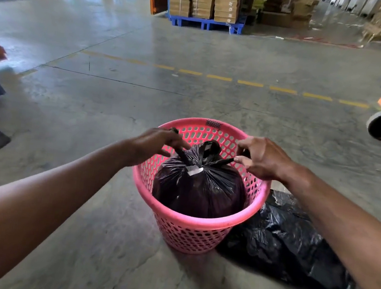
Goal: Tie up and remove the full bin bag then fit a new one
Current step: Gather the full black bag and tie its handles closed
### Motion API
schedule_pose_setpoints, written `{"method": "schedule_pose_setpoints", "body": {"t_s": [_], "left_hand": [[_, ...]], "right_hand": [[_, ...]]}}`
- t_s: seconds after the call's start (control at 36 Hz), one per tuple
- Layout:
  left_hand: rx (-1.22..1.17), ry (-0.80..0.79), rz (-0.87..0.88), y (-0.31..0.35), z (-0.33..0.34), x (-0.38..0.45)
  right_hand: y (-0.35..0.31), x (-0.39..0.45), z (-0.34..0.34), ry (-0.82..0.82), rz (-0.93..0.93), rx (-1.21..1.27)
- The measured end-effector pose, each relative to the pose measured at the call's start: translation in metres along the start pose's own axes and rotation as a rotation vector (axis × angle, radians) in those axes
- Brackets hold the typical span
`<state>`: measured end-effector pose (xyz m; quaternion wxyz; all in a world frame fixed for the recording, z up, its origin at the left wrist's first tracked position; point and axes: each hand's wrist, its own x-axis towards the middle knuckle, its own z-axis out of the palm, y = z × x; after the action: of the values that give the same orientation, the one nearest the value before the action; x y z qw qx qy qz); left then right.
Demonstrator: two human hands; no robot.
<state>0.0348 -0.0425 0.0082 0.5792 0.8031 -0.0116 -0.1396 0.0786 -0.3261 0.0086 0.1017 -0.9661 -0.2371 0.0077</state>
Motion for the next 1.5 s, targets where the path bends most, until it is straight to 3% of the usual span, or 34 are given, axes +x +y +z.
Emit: {"method": "schedule_pose_setpoints", "body": {"t_s": [0.08,0.19,0.25,0.39,0.5,0.58,0.72,0.81,1.03,1.14,1.22,1.39,1.5], "left_hand": [[-0.411,-0.081,0.017,0.004,0.014,0.001],[-0.501,0.072,-0.007,0.013,0.037,0.008],[-0.342,0.084,0.035,0.017,0.044,0.011],[0.354,-0.061,0.126,0.031,0.063,0.012],[0.488,-0.037,0.210,0.031,0.072,0.019],[0.446,-0.021,0.161,0.023,0.066,0.025],[0.296,-0.023,0.075,0.022,0.068,0.025],[0.211,-0.069,-0.005,0.023,0.069,0.024],[-0.182,-0.177,-0.107,0.013,0.037,0.020],[-0.315,-0.151,-0.138,0.009,0.035,0.021],[-0.416,-0.152,-0.166,0.008,0.034,0.019],[-0.502,-0.108,-0.230,0.009,0.033,0.020],[-0.269,-0.223,-0.196,0.029,0.029,0.012]], "right_hand": [[-0.004,0.001,-0.007,0.049,-0.088,0.113],[-0.012,0.005,-0.015,0.109,-0.135,0.190],[-0.022,0.007,-0.018,0.122,-0.152,0.231],[-0.047,0.009,-0.023,0.215,-0.189,0.318],[-0.053,0.009,-0.028,0.246,-0.222,0.394],[-0.045,0.006,-0.029,0.274,-0.220,0.487],[-0.037,0.005,-0.020,0.185,-0.227,0.359],[-0.042,0.006,-0.008,0.237,-0.213,0.415],[-0.020,0.010,-0.005,0.312,0.087,0.718],[-0.022,0.000,0.001,0.115,-0.012,0.778],[-0.034,-0.011,0.015,-0.017,-0.115,0.656],[-0.054,-0.018,0.033,0.069,-0.220,0.396],[-0.055,-0.019,0.040,0.064,-0.221,0.365]]}}
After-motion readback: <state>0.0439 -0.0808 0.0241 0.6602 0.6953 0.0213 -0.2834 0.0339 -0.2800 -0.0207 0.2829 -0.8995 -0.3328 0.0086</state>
